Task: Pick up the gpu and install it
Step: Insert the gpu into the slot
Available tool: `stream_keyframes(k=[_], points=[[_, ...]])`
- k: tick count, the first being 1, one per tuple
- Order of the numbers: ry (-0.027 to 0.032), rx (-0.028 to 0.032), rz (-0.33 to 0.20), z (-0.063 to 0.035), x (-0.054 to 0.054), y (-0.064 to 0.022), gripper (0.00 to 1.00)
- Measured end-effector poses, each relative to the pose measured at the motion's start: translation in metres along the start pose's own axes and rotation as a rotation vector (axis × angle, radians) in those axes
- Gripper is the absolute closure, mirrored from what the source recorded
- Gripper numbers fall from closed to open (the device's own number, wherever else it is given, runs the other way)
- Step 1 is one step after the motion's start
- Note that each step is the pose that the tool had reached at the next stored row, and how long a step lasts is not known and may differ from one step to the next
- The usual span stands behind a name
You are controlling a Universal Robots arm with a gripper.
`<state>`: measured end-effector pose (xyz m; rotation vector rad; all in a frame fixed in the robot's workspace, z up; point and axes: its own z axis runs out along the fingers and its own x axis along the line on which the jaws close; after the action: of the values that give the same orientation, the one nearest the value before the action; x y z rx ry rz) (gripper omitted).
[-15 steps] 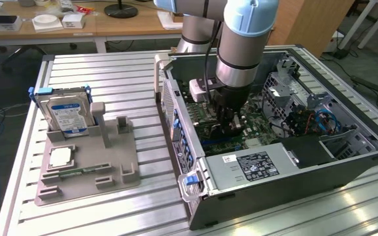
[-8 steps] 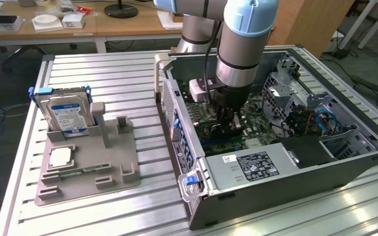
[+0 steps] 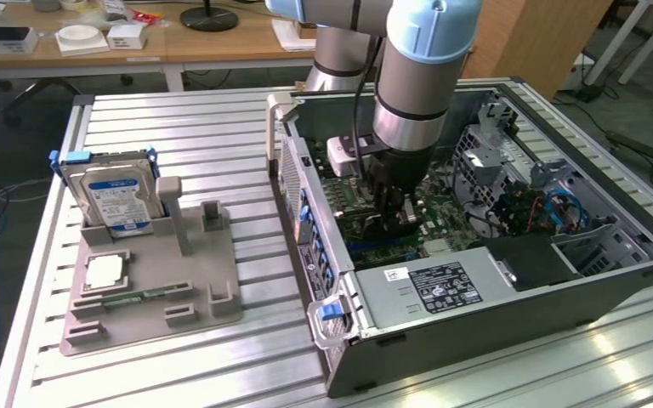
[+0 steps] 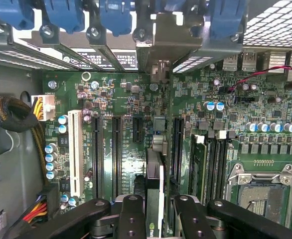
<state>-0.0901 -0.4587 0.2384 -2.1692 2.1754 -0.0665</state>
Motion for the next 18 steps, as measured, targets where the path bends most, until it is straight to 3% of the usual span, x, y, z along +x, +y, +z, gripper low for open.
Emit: stream_keyframes(k=[18], points=[[0.0003, -0.0001, 0.0, 0.005, 0.0002, 0.0012, 0.73]])
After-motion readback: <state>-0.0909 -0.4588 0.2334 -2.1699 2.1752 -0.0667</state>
